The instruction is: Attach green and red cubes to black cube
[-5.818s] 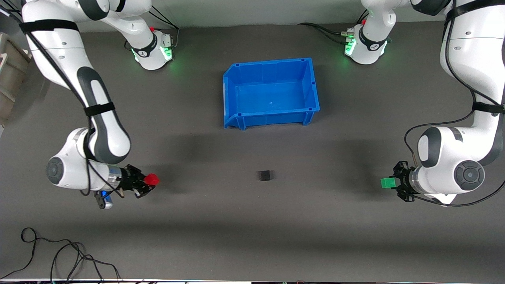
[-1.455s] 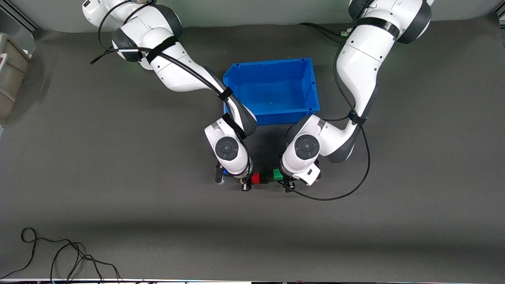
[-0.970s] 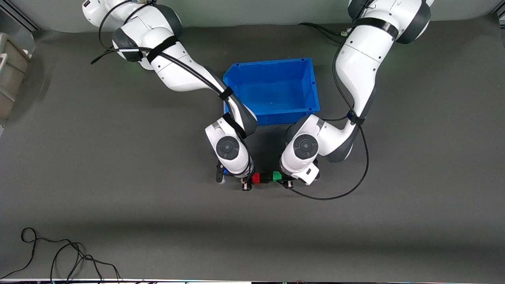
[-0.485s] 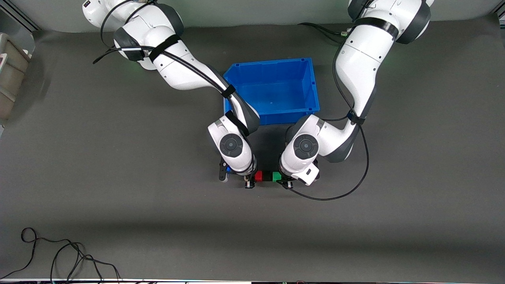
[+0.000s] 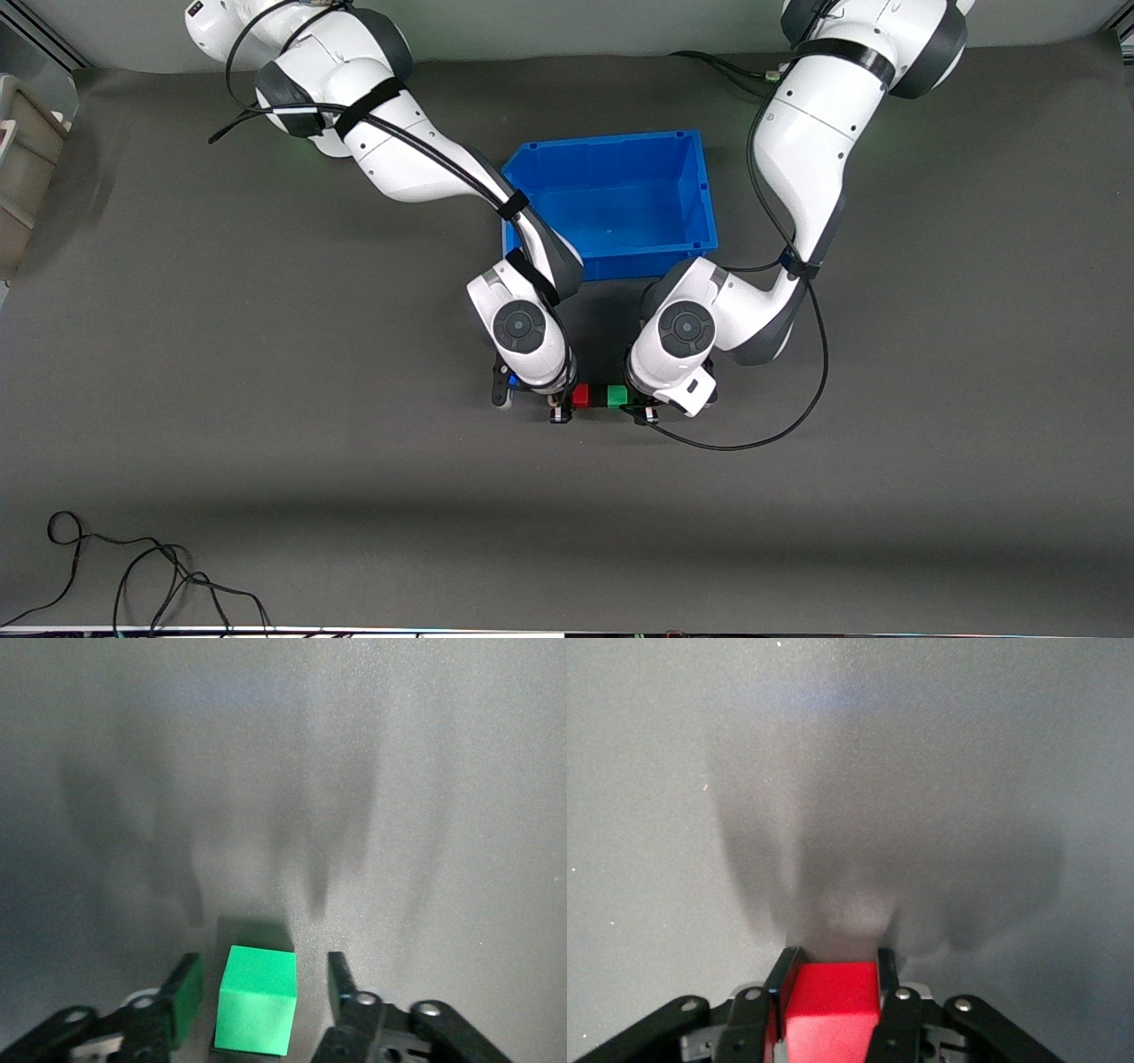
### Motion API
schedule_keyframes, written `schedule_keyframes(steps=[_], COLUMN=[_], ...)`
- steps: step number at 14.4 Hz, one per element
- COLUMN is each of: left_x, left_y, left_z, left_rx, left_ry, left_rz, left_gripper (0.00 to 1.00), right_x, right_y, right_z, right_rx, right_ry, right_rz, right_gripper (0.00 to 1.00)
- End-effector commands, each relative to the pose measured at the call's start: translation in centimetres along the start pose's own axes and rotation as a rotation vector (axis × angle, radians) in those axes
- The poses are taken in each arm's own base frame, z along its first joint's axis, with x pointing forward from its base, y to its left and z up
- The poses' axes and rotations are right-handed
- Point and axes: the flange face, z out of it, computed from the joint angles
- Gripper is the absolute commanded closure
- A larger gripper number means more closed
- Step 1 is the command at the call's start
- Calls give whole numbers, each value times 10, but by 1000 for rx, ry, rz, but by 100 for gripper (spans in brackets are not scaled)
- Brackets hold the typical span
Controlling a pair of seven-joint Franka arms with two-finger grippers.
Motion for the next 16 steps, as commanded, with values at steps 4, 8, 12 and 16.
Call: schedule_keyframes(steps=[4,8,12,16], left_x=[43,127,229,369], left_y=[41,77,91,103], left_z=[-46,-139,-190,-263], left_rx=[-15,85,267,319], left_ry=[72,131,156,128], left_rz=[-9,244,598,904], left_gripper=[0,0,0,0], right_x=[-5,-4,-5,-6], right_y=[0,-3,-11,-18], right_z=[1,-4,-23,-69], right_rx=[15,23,41,32], right_ry=[15,13,-4,-3], right_rz=[7,1,-6,-111], right_gripper=[100,0,0,0])
